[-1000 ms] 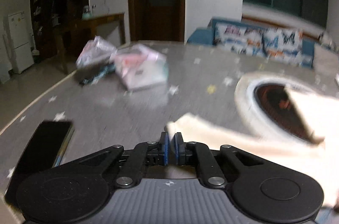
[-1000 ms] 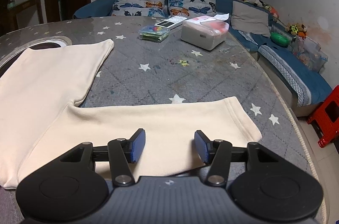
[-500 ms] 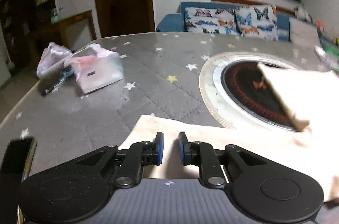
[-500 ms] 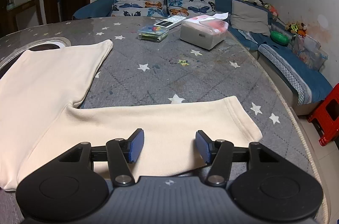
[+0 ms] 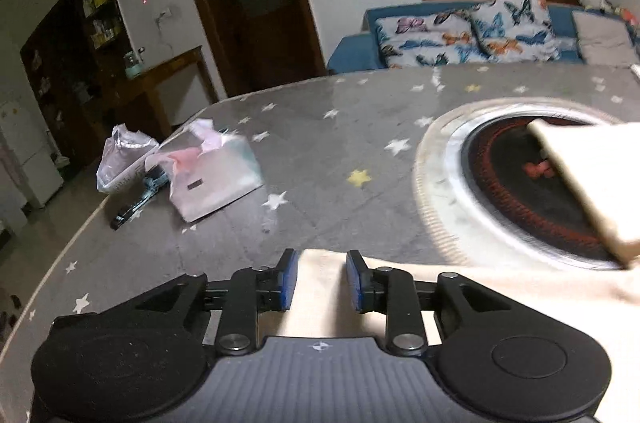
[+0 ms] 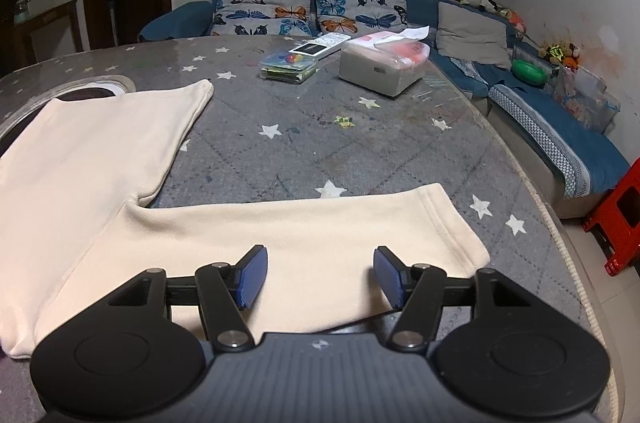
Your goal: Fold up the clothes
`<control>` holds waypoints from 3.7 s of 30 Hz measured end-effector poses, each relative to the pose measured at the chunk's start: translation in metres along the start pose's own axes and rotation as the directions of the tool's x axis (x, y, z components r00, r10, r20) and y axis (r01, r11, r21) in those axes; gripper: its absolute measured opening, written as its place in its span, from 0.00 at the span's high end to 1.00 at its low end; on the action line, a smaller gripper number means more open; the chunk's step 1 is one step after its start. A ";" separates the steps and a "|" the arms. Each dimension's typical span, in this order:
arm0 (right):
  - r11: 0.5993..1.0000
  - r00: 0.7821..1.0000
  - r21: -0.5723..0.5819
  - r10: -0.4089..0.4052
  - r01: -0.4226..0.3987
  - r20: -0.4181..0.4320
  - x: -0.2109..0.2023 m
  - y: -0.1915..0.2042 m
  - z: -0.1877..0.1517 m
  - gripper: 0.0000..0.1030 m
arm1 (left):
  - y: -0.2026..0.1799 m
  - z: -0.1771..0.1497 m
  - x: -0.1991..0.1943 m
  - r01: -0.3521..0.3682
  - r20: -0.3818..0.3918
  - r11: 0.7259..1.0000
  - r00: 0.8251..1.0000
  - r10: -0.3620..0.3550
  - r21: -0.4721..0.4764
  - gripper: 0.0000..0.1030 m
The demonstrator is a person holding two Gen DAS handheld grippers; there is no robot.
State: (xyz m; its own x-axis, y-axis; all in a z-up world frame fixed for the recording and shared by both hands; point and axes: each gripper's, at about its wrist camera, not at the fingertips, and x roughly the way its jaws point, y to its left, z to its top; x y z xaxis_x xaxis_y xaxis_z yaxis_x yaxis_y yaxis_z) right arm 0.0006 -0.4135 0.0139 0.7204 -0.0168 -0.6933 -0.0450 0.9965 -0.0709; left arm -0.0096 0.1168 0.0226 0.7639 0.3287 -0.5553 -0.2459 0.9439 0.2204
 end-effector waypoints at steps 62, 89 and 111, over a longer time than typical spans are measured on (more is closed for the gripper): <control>0.927 0.989 0.374 -0.075 0.023 0.127 -0.007 -0.096 -0.020 0.96 | -0.264 -0.028 -0.135 0.684 -0.111 0.611 0.697 -0.708 0.397 0.49; 0.886 0.843 -0.168 0.462 -0.432 0.274 -0.107 0.096 0.093 0.96 | -0.149 -0.018 -0.120 0.584 0.026 0.791 0.801 -0.598 0.185 0.47; 0.718 0.768 -0.309 0.638 -0.623 -0.066 -0.051 0.216 0.058 0.89 | -0.093 -0.031 -0.107 0.506 0.030 0.860 0.860 -0.509 0.066 0.47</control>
State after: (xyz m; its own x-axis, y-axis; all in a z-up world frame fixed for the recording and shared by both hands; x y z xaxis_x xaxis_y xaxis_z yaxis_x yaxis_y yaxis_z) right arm -0.0061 -0.1928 0.0754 0.4782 0.6169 -0.6250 -0.6951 0.7009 0.1600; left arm -0.0866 -0.0052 0.0364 0.8003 -0.1985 -0.5658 0.2147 0.9759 -0.0387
